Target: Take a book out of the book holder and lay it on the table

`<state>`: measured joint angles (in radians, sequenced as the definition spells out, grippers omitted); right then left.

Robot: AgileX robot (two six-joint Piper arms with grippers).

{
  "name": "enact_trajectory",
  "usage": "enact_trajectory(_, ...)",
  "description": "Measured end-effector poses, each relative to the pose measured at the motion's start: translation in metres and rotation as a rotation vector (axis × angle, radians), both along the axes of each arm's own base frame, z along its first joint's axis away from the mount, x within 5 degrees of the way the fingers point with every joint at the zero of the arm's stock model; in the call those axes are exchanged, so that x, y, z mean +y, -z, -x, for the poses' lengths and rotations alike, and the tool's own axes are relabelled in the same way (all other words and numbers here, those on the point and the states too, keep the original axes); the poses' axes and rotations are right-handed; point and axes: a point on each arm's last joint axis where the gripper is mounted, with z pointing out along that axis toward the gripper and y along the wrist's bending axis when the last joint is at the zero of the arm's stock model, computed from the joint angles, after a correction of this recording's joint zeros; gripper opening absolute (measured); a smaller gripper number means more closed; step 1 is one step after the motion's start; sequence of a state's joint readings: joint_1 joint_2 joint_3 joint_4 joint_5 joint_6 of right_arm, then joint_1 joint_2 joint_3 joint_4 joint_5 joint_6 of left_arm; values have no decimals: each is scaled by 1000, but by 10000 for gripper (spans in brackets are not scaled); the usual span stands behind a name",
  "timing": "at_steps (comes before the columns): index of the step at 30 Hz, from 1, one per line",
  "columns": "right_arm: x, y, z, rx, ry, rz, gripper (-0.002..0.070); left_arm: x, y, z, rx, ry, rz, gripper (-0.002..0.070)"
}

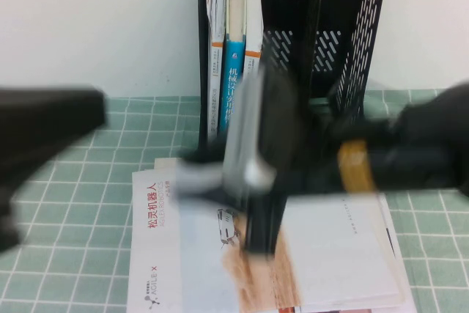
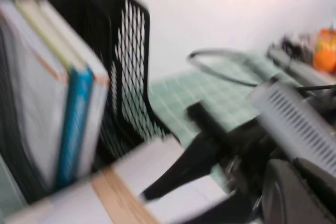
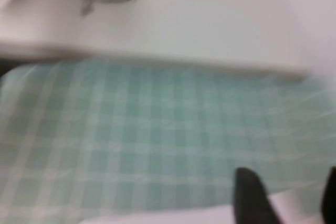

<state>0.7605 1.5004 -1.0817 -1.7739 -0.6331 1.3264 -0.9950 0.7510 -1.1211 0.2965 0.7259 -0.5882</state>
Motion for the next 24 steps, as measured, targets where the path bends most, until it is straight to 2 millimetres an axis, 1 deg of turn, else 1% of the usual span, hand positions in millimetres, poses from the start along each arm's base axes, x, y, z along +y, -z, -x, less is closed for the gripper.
enact_trajectory(3,-15,-46,-6,-137,130,-88,145,11,-7,3,-115,-12,-13,-2)
enact_trajectory(4,-24,-62,-8,-192,191,-120,95,15,-9,4,-155,-22,-29,-2)
enact_trajectory(5,-34,-79,-9,-247,259,-151,62,19,-11,5,-189,-35,-43,-3)
enact_trajectory(7,-55,-107,-9,-342,402,-205,27,26,-13,5,-232,-66,-72,-3)
enact_trajectory(9,-80,-133,-4,-428,551,-264,13,35,-13,5,-251,-111,-106,-2)
enact_trajectory(11,-109,-155,3,-534,696,-293,6,46,-13,5,-263,-187,-133,-2)
enact_trajectory(13,-135,-171,12,-638,812,-294,2,56,-11,3,-264,-267,-141,-2)
enact_trajectory(16,-164,-186,31,-754,932,-274,0,68,-3,1,-281,-378,-148,-2)
enact_trajectory(18,-182,-192,43,-799,1020,-236,-1,71,6,-1,-287,-422,-155,-2)
enact_trajectory(19,-191,-192,46,-811,1077,-188,-1,72,11,-1,-291,-438,-160,-2)
enact_trajectory(21,-209,-187,50,-797,1210,-38,-1,72,24,-3,-283,-451,-171,-3)
enact_trajectory(23,-226,-175,52,-721,1325,186,-1,68,40,-5,-264,-444,-182,-2)
enact_trajectory(24,-232,-168,53,-673,1353,285,-2,67,46,-5,-255,-439,-181,-2)
